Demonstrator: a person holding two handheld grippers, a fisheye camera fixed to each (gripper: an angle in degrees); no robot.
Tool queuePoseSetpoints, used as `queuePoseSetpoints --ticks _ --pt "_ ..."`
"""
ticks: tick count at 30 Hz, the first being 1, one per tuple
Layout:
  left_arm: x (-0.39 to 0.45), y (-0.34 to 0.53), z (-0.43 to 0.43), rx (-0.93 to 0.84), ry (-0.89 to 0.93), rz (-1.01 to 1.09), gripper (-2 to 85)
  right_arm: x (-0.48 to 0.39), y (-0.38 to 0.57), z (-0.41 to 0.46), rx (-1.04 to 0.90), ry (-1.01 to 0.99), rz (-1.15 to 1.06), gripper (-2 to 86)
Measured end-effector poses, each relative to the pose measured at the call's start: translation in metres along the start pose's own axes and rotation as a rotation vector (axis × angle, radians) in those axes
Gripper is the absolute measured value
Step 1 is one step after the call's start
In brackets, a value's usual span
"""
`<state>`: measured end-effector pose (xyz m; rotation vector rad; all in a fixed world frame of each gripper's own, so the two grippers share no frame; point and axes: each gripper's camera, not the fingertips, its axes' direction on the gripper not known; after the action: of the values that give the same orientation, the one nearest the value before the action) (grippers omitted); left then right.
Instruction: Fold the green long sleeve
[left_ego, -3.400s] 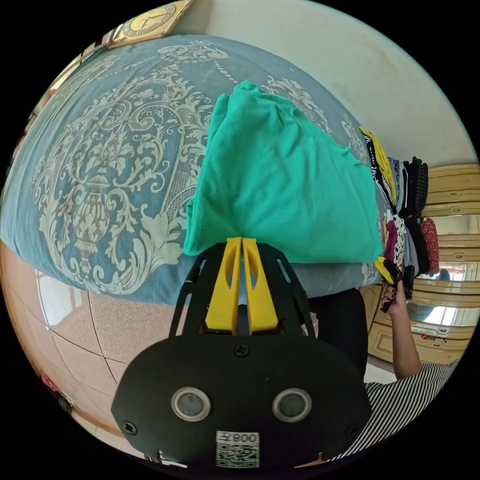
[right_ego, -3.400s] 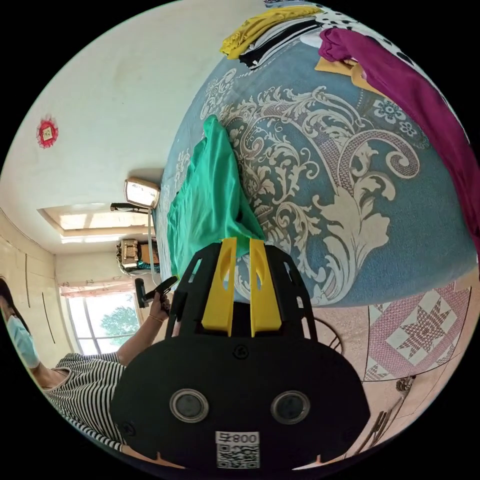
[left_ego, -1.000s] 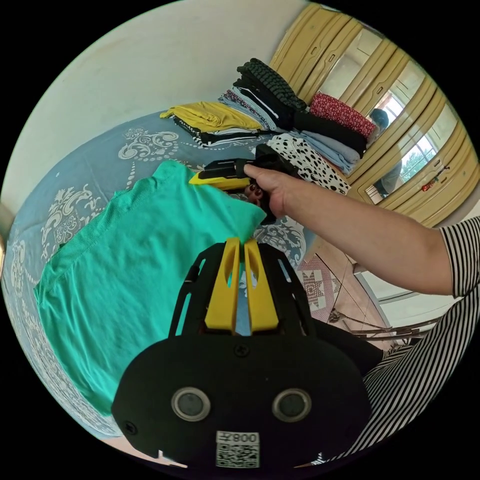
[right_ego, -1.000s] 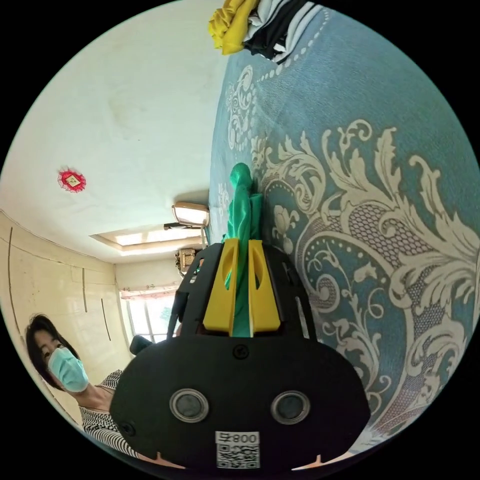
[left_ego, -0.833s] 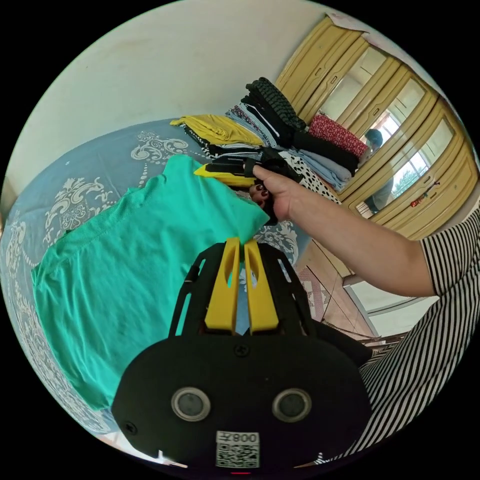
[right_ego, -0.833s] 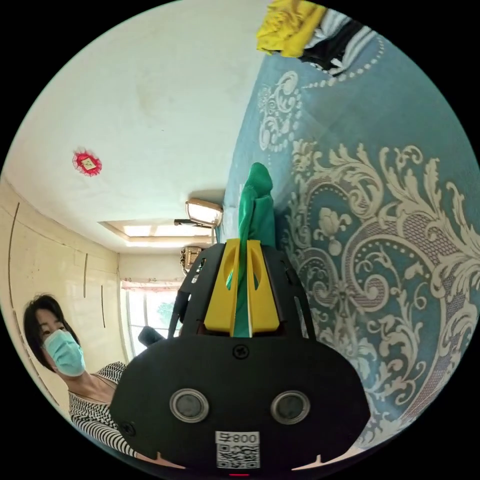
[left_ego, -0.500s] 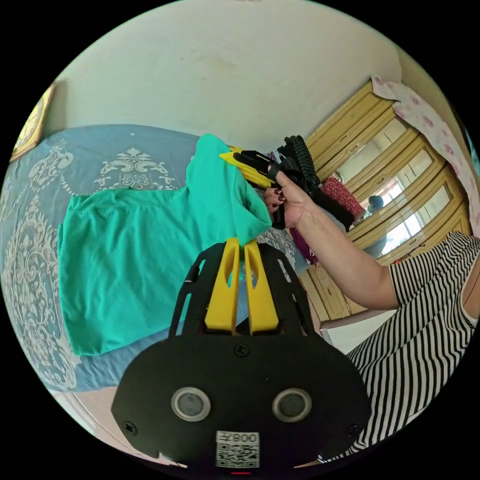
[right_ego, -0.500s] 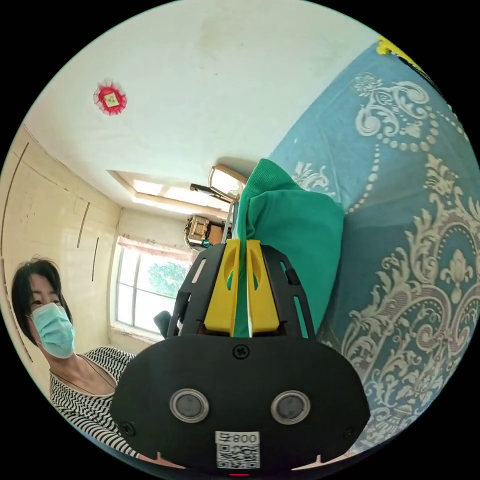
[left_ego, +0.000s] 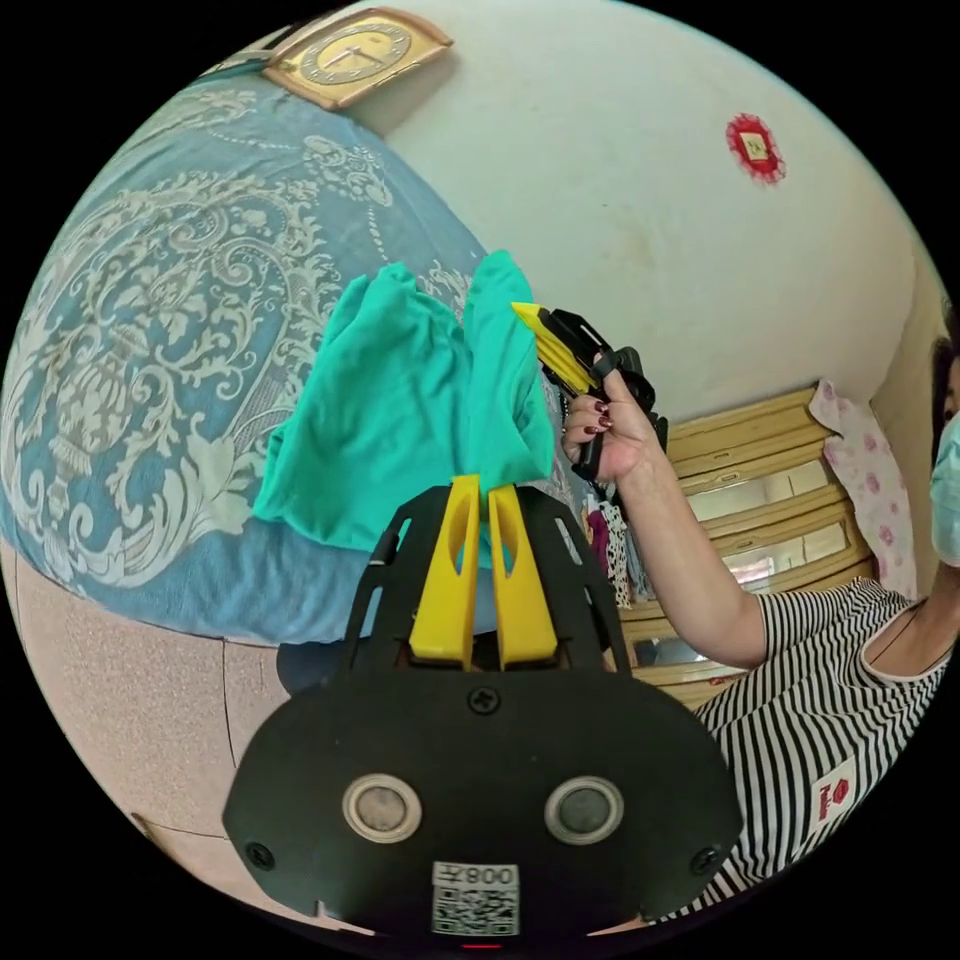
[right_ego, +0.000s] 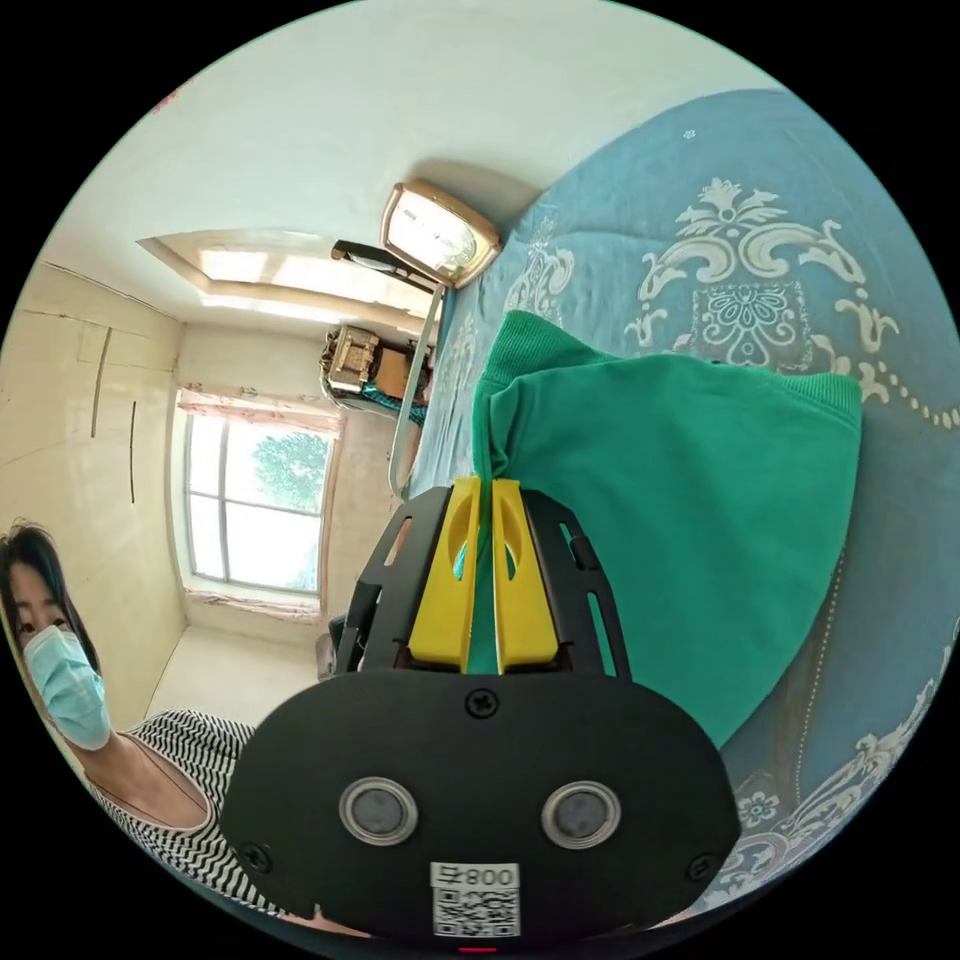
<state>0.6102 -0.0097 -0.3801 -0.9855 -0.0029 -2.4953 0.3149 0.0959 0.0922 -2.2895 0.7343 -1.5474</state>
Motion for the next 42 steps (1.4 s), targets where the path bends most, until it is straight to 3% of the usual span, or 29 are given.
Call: queuePoseSetpoints --ticks 8,20,27,33,37,40,42 --pt "-0.127 0.065 0.026 0.044 0.070 -0.151 1.1 -0.027 -0.084 0.082 -0.097 0.087 0.027 1.8" --pt "-0.244 0.133 0.055 0.070 0.137 -0.265 1.3 -0.038 -0.174 0.119 -0.155 0.130 0.096 2.2" --pt "-0.255 0.162 0.045 0.090 0.098 -0.271 0.6 -0.065 -0.209 0.101 -0.155 0.146 0.075 2.3" --pt "-0.222 0.159 0.044 0.085 0.012 -0.131 0.2 -0.090 -0.234 0.076 -0.147 0.153 0.074 2.3" --pt "-0.203 0.128 0.062 0.042 -0.100 -0.004 0.1 -0.118 -0.249 0.056 -0.156 0.185 0.044 2.3" --pt "-0.197 0.111 0.079 -0.022 -0.314 0.032 0.2 -0.148 -0.260 0.037 -0.181 0.220 -0.026 2.3" --pt "-0.196 0.107 0.084 -0.048 -0.335 0.028 0.2 -0.170 -0.265 0.018 -0.177 0.234 -0.087 2.2"
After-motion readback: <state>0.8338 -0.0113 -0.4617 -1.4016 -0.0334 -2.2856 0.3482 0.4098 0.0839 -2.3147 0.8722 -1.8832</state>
